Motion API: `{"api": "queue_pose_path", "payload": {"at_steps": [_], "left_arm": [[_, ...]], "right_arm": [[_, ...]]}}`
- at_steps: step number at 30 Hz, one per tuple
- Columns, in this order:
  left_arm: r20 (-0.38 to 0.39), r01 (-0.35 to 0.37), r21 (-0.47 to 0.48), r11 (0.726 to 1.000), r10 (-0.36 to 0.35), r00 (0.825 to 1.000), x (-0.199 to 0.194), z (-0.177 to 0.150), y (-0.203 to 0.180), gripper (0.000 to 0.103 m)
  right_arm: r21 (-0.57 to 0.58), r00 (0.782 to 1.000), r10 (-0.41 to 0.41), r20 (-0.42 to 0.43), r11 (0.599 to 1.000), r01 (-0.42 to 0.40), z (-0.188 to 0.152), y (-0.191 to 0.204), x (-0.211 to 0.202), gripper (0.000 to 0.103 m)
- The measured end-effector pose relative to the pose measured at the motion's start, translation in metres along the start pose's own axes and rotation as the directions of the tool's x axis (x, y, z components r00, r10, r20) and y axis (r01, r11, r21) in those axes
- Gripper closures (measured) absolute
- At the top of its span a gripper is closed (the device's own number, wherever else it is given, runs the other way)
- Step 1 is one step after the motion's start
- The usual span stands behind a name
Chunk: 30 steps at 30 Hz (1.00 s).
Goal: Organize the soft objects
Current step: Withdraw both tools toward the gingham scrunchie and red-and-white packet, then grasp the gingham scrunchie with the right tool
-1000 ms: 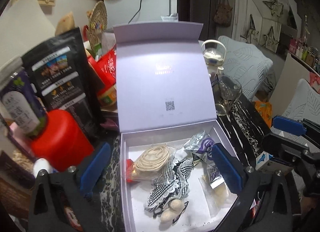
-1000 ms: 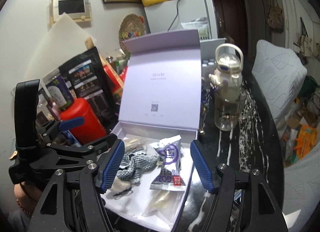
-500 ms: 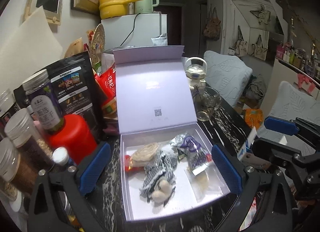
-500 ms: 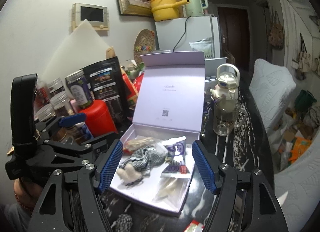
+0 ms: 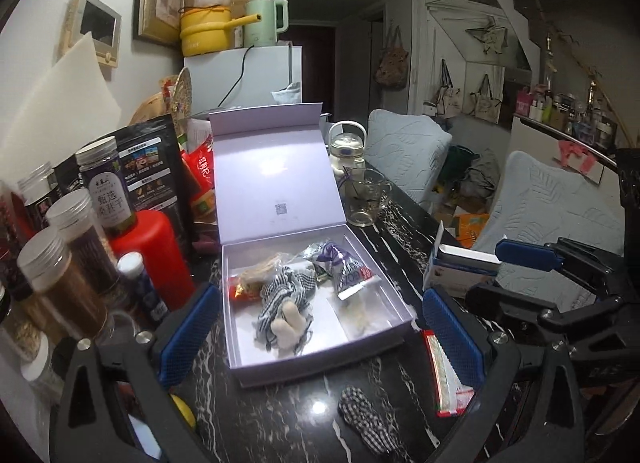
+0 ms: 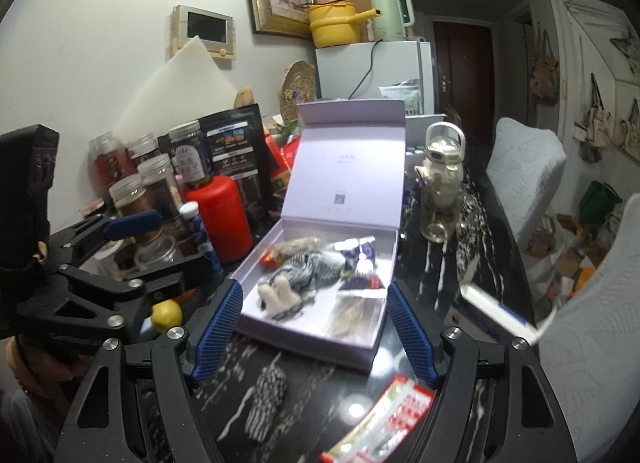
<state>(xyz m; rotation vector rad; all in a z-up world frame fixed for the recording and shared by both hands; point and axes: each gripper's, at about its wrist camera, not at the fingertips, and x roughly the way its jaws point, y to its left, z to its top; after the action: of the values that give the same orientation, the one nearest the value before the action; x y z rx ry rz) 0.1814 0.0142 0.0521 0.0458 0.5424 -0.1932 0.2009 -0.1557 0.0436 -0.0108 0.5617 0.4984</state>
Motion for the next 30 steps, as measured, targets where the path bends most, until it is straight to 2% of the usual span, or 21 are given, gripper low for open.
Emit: {"api": "queue_pose_path", "payload": {"at_steps": [8, 18, 25, 30], "left_arm": [[-0.02, 0.037, 0.008, 0.999, -0.036, 0.999, -0.013, -0.029, -0.009, 0.0], [-0.131, 0.055, -0.041, 0.998, -0.06, 0.99, 0.006, -0.074, -0.014, 0.0], [-0.206, -0.011, -0.081, 0.997, -0.006, 0.978, 0.019, -0.105, -0.002, 0.0], [-0.256, -0.052, -0.127, 0.991, 0.018, 0.966, 0.025, -0.126, 0.015, 0.0]], "right_arm": [[0.023, 0.999, -0.041, -0.022, 0.999, 0.041, -0.033, 0.007, -0.02, 0.027], [0.067, 0.99, -0.097, -0.098, 0.992, 0.104, -0.08, 0.005, -0.02, 0.027], [0.11, 0.979, -0.103, -0.173, 0.986, 0.124, -0.113, 0.0, -0.002, 0.027], [0.111, 0.974, -0.073, -0.215, 0.989, 0.099, -0.127, 0.006, 0.017, 0.027]]}}
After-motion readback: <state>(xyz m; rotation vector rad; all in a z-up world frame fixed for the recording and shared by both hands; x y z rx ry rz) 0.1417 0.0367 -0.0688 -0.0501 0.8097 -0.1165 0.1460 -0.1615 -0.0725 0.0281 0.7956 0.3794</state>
